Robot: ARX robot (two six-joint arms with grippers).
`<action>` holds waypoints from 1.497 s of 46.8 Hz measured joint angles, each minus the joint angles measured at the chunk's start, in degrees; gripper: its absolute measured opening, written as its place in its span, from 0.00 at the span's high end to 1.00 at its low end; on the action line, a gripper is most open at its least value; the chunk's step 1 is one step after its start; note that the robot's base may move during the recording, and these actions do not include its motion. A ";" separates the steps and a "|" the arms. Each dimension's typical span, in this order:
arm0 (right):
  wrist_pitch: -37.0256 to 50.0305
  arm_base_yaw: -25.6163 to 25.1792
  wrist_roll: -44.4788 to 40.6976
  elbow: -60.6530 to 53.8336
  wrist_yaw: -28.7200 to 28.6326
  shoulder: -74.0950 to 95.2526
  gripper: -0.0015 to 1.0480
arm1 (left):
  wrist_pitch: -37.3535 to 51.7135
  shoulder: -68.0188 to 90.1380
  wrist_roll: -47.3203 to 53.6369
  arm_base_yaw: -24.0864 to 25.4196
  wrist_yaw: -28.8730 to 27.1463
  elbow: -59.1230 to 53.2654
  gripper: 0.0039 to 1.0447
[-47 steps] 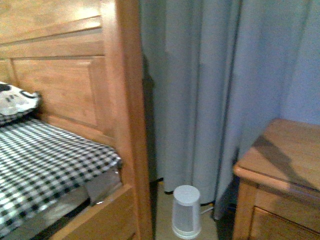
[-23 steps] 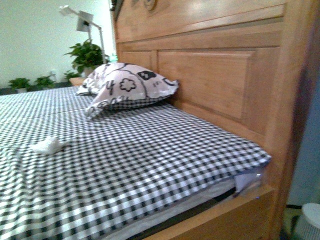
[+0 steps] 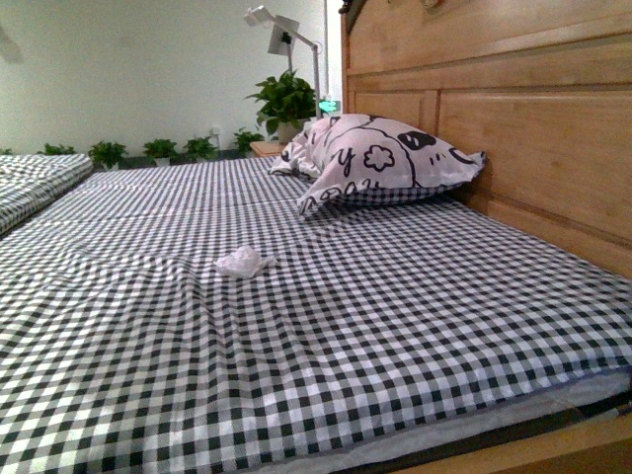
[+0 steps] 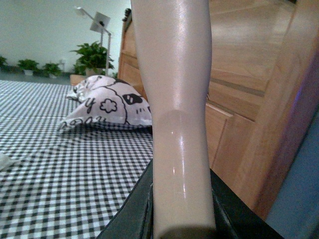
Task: Clean up trash
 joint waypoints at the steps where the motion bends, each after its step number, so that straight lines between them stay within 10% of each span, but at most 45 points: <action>1: 0.00 -0.02 0.00 0.00 0.09 0.00 0.81 | 0.00 0.00 0.02 0.00 0.20 0.00 0.75; 7: 0.00 -0.24 0.02 0.00 0.66 -0.26 0.81 | -16.24 2.62 -2.84 0.92 -0.79 5.95 0.75; 12: 0.00 -0.22 0.02 0.00 0.15 -0.26 0.81 | -35.12 8.79 -3.52 11.21 6.49 13.27 0.75; 24: 0.00 -0.24 0.02 0.00 0.26 -0.24 0.81 | -30.23 32.50 8.50 22.69 20.22 20.37 0.75; 70: 0.00 -0.24 0.02 0.00 0.24 -0.24 0.81 | -32.83 79.03 36.94 14.95 23.52 46.66 0.75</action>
